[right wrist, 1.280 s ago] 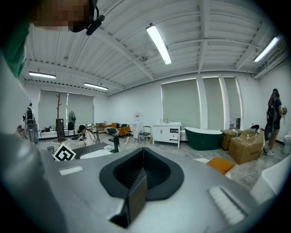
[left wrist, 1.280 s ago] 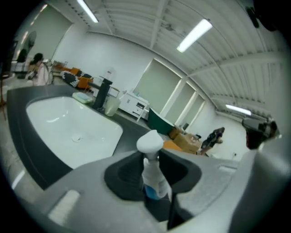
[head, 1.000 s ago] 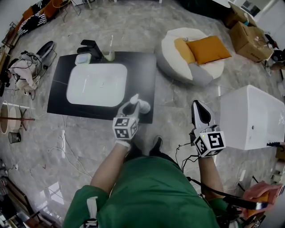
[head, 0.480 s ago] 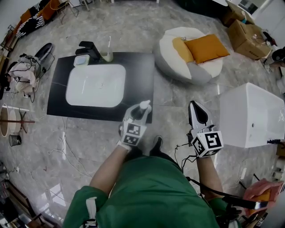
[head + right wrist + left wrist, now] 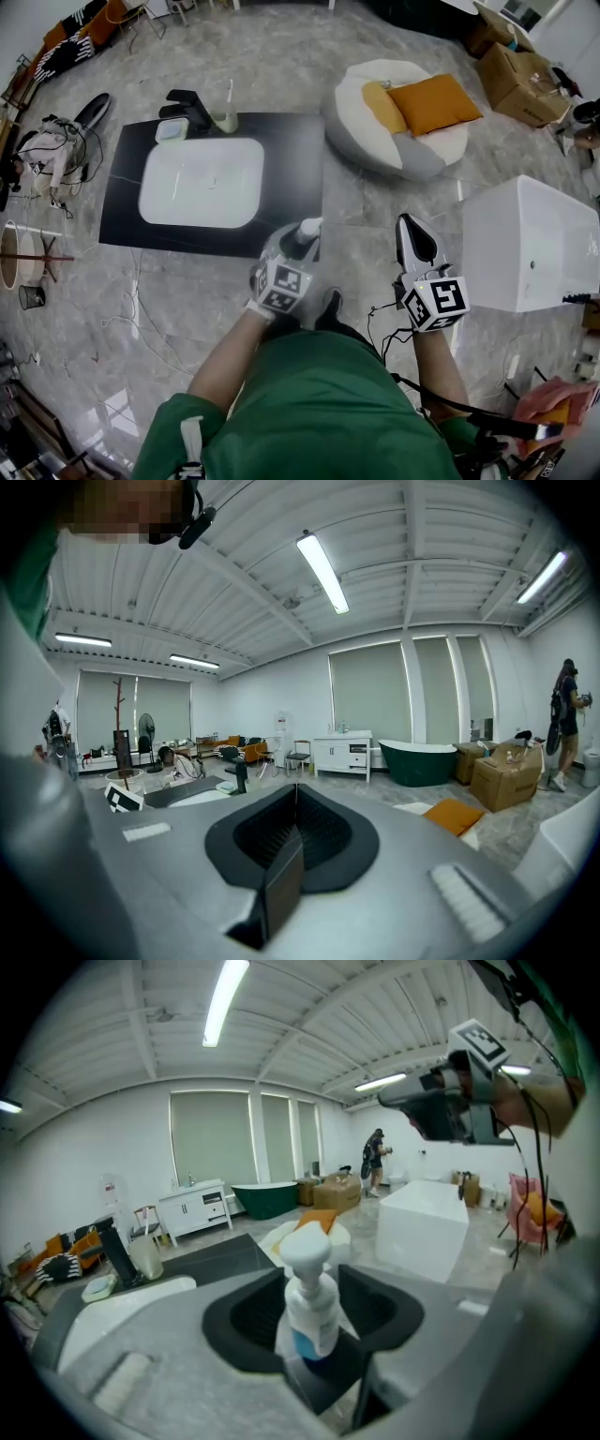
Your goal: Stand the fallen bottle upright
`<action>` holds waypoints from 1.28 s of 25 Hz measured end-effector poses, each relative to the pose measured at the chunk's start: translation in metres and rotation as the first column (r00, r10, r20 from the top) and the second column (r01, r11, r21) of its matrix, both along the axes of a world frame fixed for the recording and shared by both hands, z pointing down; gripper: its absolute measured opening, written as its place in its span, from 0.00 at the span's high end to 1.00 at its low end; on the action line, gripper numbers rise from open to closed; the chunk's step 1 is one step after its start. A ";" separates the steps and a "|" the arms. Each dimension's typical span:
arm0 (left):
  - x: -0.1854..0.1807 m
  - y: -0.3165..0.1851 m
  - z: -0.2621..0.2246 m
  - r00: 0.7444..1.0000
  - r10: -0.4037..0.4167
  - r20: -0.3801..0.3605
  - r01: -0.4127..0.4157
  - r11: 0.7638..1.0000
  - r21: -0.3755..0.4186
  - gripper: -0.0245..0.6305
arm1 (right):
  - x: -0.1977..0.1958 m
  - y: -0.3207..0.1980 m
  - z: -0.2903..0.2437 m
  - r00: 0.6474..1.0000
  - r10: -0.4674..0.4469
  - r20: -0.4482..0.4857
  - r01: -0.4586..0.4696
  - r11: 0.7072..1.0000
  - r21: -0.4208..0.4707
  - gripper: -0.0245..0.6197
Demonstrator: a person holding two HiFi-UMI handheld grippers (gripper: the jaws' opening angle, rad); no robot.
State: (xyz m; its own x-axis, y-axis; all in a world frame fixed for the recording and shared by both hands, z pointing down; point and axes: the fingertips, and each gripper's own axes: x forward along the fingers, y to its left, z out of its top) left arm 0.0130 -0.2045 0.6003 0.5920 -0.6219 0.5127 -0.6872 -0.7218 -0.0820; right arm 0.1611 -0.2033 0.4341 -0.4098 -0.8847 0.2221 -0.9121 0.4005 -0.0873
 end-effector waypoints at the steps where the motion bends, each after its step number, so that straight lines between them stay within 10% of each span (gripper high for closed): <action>1: -0.001 0.001 -0.001 1.000 -0.001 -0.002 0.001 1.000 0.002 0.68 | 0.000 -0.001 0.001 1.000 -0.002 0.000 0.002 1.000 0.002 0.96; 11: -0.062 -0.003 -0.041 0.996 -0.091 0.002 0.091 0.993 0.079 0.72 | -0.013 -0.010 -0.008 1.000 -0.021 0.009 0.021 1.000 0.001 0.96; 19: -0.123 -0.038 -0.116 0.943 -0.277 -0.183 0.301 0.946 0.118 0.78 | -0.025 -0.021 -0.024 0.999 -0.046 -0.003 0.046 0.998 0.042 0.96; 32: -0.127 -0.043 -0.216 0.905 -0.288 -0.314 0.367 0.901 0.232 0.90 | -0.024 -0.032 -0.086 0.998 -0.056 -0.002 0.055 0.977 0.205 0.96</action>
State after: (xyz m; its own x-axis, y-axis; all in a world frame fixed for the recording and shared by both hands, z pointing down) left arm -0.1139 -0.2476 0.3839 0.4181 -0.8973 0.1416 -0.9045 -0.4257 -0.0268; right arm 0.1370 -0.2352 0.3485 -0.4597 -0.8873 0.0367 -0.8880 0.4599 -0.0016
